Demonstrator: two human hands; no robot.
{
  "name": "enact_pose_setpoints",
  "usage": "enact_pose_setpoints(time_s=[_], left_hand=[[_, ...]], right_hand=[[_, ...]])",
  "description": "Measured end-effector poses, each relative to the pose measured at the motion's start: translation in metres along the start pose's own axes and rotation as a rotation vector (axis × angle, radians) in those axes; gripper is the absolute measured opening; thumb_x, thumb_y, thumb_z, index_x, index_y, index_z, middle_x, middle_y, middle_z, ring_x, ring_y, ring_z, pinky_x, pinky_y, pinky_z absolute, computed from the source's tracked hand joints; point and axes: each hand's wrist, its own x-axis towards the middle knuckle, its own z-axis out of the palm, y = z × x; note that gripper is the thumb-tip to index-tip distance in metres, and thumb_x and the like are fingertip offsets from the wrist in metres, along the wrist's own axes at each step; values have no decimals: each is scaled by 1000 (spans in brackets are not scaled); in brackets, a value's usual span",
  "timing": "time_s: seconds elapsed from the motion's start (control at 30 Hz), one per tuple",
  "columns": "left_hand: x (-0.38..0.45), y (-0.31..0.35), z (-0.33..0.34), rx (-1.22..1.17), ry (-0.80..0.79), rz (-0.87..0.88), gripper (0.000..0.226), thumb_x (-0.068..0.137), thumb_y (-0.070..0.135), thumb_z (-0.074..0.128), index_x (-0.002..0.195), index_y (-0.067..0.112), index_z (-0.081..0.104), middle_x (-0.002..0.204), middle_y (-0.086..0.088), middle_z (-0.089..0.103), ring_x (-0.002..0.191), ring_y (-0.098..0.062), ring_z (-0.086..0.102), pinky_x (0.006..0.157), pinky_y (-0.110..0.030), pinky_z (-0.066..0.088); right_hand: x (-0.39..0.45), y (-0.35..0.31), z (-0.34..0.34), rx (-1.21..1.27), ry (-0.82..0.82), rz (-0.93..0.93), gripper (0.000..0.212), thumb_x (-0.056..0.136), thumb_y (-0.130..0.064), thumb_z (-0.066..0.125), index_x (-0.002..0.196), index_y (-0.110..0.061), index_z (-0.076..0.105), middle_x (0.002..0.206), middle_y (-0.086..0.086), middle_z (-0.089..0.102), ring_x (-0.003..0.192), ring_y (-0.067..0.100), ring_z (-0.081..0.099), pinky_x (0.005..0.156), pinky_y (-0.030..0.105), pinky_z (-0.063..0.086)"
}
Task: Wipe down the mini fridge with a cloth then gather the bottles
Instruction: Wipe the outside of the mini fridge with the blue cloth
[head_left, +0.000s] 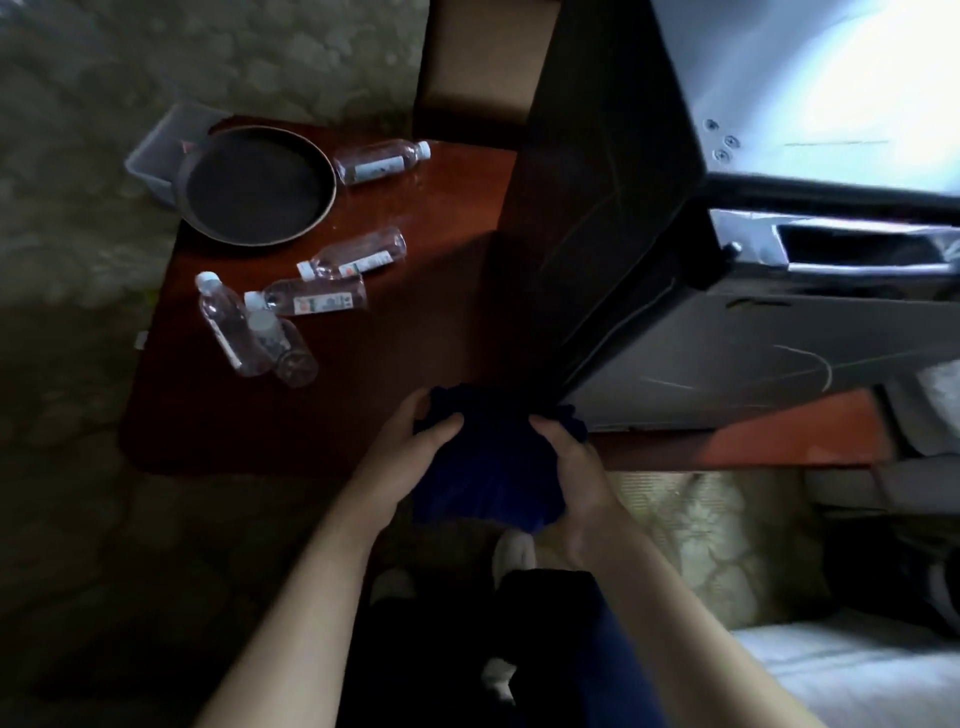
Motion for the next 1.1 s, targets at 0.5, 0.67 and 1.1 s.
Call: enact_pose_setpoints(time_s=[0.5, 0.67, 1.1], left_hand=[[104, -115, 112, -90, 136, -101, 78, 68, 67, 70, 131, 24, 56, 125, -2, 62, 104, -21, 61, 98, -38, 48], [123, -142, 128, 60, 63, -54, 98, 59, 83, 62, 140, 30, 44, 132, 4, 55, 111, -17, 55, 101, -34, 41], [133, -176, 171, -685, 69, 390, 57, 87, 25, 70, 139, 32, 47, 129, -5, 62, 114, -23, 63, 89, -36, 52]], right_hand=[[131, 58, -139, 127, -133, -113, 58, 75, -39, 74, 126, -16, 61, 116, 11, 70, 105, 30, 68, 91, 45, 52], [159, 59, -160, 55, -299, -264, 45, 83, -36, 70, 125, -21, 61, 114, 7, 71, 104, 26, 68, 92, 45, 53], [162, 54, -183, 10, -456, -444, 50, 81, -32, 74, 126, -19, 58, 113, 5, 71, 102, 22, 69, 92, 43, 54]])
